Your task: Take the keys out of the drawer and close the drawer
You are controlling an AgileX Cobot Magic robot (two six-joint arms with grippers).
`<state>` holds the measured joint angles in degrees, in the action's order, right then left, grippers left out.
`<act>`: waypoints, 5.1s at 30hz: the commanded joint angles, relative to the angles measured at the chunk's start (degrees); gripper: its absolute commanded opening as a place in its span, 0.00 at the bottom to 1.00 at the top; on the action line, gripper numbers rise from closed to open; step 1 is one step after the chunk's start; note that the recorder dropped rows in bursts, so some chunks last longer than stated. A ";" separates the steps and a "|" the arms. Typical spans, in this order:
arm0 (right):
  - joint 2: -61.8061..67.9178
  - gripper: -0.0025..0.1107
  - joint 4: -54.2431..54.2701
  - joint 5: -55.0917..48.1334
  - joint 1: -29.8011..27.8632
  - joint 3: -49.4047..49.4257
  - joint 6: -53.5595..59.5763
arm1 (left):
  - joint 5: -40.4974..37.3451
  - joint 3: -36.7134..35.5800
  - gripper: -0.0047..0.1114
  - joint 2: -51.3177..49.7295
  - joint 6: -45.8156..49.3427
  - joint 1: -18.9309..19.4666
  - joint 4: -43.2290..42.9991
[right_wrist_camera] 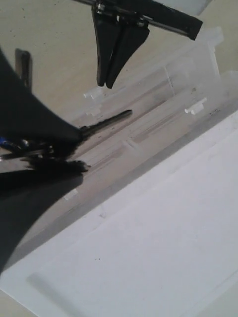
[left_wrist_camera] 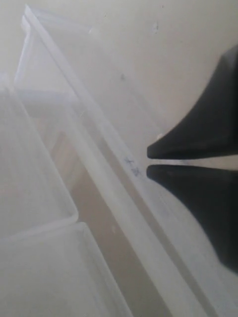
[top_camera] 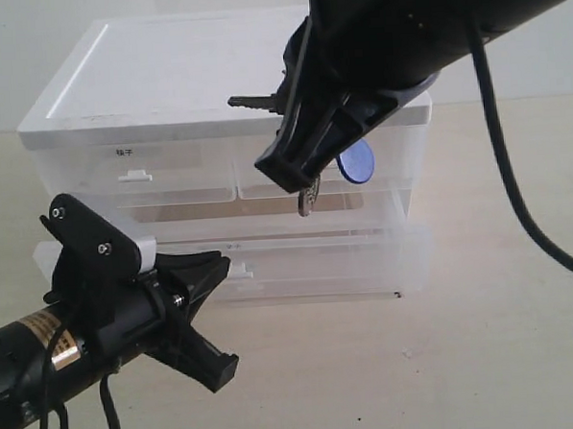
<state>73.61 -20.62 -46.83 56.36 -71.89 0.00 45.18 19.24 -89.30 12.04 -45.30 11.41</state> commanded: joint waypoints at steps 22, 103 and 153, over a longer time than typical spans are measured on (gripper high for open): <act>8.09 0.02 13.33 9.37 -0.34 11.28 6.37 | 2.61 -15.98 0.08 43.36 1.94 -0.07 5.99; -28.44 0.02 18.37 6.28 -0.35 11.28 9.52 | -15.69 -17.30 0.08 62.34 5.55 0.06 10.26; -28.44 0.02 18.66 7.67 -0.35 11.28 9.13 | -63.23 -19.24 0.08 89.30 -5.25 45.02 -16.30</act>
<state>45.43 -1.98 -39.68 56.13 -60.66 8.97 -17.49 0.20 -0.16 7.98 -0.98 -4.73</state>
